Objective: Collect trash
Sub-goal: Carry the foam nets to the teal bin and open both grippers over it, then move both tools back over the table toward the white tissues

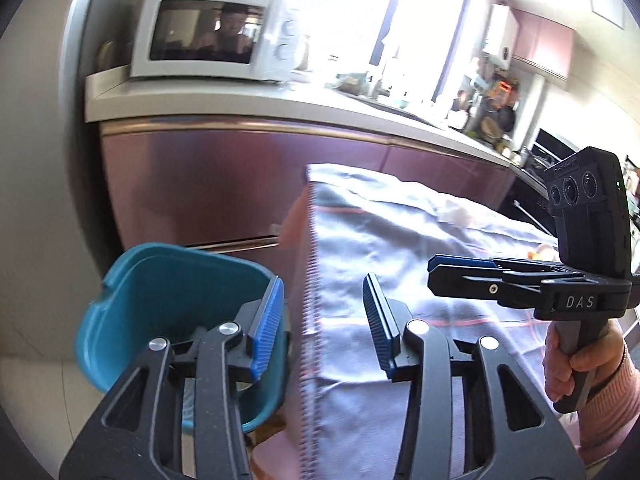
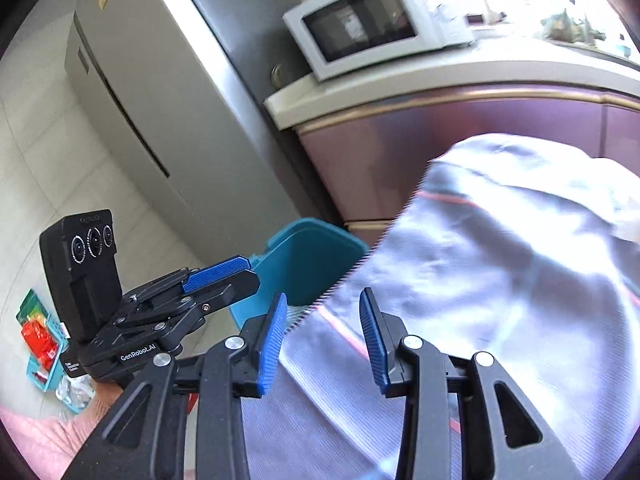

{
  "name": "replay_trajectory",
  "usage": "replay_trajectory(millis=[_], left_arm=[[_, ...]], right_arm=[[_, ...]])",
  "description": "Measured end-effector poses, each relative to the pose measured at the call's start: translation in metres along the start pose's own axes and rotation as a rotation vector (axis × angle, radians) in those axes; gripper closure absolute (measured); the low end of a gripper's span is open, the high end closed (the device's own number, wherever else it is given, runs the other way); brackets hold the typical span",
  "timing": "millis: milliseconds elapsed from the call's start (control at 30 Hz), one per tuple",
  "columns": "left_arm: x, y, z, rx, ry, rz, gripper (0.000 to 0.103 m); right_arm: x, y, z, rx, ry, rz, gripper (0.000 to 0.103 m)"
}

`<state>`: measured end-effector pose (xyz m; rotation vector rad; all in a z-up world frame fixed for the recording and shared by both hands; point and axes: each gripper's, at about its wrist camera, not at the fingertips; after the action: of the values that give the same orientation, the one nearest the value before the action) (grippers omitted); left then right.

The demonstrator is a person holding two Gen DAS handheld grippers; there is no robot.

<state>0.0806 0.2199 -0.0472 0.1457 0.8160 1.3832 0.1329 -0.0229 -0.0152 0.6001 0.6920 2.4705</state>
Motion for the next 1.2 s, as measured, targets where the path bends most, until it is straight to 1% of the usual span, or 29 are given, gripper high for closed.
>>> replay_trajectory(millis=[133,167,200,267,433,567,700,767,833,1000,1133,1200], left_arm=[[-0.035,-0.014,0.002,0.02,-0.047,-0.054,0.059],[-0.043,-0.018,0.002,0.027,-0.058,-0.065,0.058],[-0.05,-0.022,0.001,0.034,-0.068,-0.075,0.056],[-0.064,-0.032,0.001,0.055,-0.083,-0.092,0.056],[-0.098,-0.057,0.001,0.101,-0.135,-0.123,0.056],[-0.123,-0.081,0.009,0.138,-0.162,-0.146,0.056],[-0.149,-0.108,0.016,0.167,-0.201,-0.157,0.056],[-0.163,-0.121,0.02,0.172,-0.229,-0.159,0.056],[-0.178,-0.135,0.024,0.189,-0.249,-0.179,0.056],[-0.212,-0.171,0.029,0.211,-0.301,-0.165,0.054],[-0.225,-0.2,0.034,0.244,-0.298,-0.16,0.054],[-0.228,-0.215,0.037,0.25,-0.294,-0.143,0.054]], right_arm=[[-0.015,0.037,-0.011,-0.06,-0.022,-0.061,0.066],[-0.019,0.046,-0.014,-0.072,-0.026,-0.077,0.065],[-0.023,0.056,-0.018,-0.083,-0.029,-0.099,0.061],[-0.031,0.074,-0.028,-0.102,-0.041,-0.152,0.057],[-0.057,0.107,-0.053,-0.132,-0.108,-0.26,0.057],[-0.079,0.131,-0.077,-0.149,-0.172,-0.36,0.056],[-0.1,0.152,-0.1,-0.152,-0.232,-0.428,0.056],[-0.109,0.159,-0.109,-0.152,-0.258,-0.448,0.056],[-0.115,0.162,-0.114,-0.148,-0.276,-0.465,0.056],[-0.123,0.16,-0.12,-0.138,-0.298,-0.481,0.056],[-0.128,0.158,-0.124,-0.125,-0.305,-0.48,0.055],[-0.131,0.156,-0.126,-0.12,-0.311,-0.472,0.055]])
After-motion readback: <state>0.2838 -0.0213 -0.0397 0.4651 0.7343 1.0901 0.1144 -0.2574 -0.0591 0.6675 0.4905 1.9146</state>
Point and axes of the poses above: each gripper's, at about its wrist camera, not at the fingertips, and y roughly against the way its jaws point, x to its left, z to its top, and after that the axes turned 13 degrees about y, right-handed
